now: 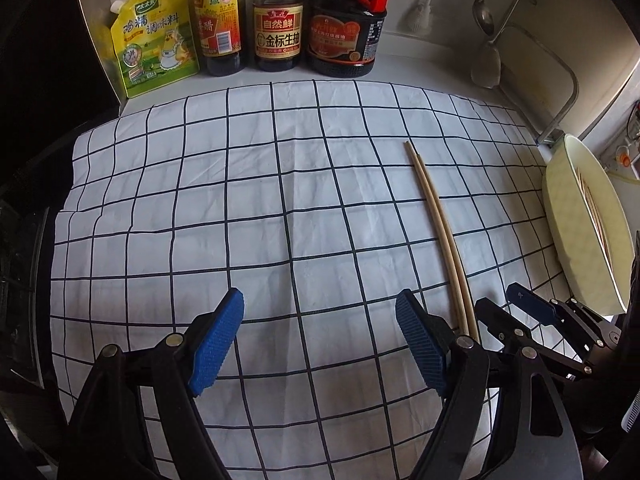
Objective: Organize utensils
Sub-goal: 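Move both open tools back over the last chopstick pair on the cloth, then grasp one chopstick with the right tool and pull it from the pair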
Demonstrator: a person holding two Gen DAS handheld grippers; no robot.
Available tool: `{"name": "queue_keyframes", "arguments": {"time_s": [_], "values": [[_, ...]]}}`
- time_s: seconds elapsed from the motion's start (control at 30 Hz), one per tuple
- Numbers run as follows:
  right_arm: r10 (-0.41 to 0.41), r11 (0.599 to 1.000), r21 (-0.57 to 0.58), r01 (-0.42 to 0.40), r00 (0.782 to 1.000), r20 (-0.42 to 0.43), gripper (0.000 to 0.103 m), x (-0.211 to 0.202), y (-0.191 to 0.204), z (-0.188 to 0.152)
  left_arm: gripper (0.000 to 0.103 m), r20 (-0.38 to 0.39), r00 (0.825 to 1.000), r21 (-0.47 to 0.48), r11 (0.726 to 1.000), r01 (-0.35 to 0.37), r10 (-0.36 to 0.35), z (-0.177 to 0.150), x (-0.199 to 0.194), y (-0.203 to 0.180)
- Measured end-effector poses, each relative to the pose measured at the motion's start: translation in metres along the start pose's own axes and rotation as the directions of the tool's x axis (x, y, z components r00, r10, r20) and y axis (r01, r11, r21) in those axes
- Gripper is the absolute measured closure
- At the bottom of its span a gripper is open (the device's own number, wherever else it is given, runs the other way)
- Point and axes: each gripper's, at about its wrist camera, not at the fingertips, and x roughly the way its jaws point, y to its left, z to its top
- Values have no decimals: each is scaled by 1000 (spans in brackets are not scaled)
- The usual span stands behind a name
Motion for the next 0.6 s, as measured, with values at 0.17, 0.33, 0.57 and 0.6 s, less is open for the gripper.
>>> {"name": "queue_keyframes", "arguments": {"time_s": [0.17, 0.33, 0.57, 0.6], "values": [[-23, 1000, -11, 23, 1000, -2, 61, 4, 5, -5, 26, -4, 1000, 4, 1000, 5, -5, -1, 2, 3], [-46, 998, -51, 46, 999, 7, 61, 6, 13, -9, 26, -6, 1000, 4, 1000, 1, -1, -2, 4, 4], [-69, 990, -125, 72, 997, 23, 80, 7, 24, -14, 26, -2, 1000, 15, 1000, -9, 9, -1, 7, 0], [-71, 988, -137, 74, 997, 25, 90, 7, 25, -14, 26, -2, 1000, 18, 1000, -9, 9, -1, 8, -1]]}}
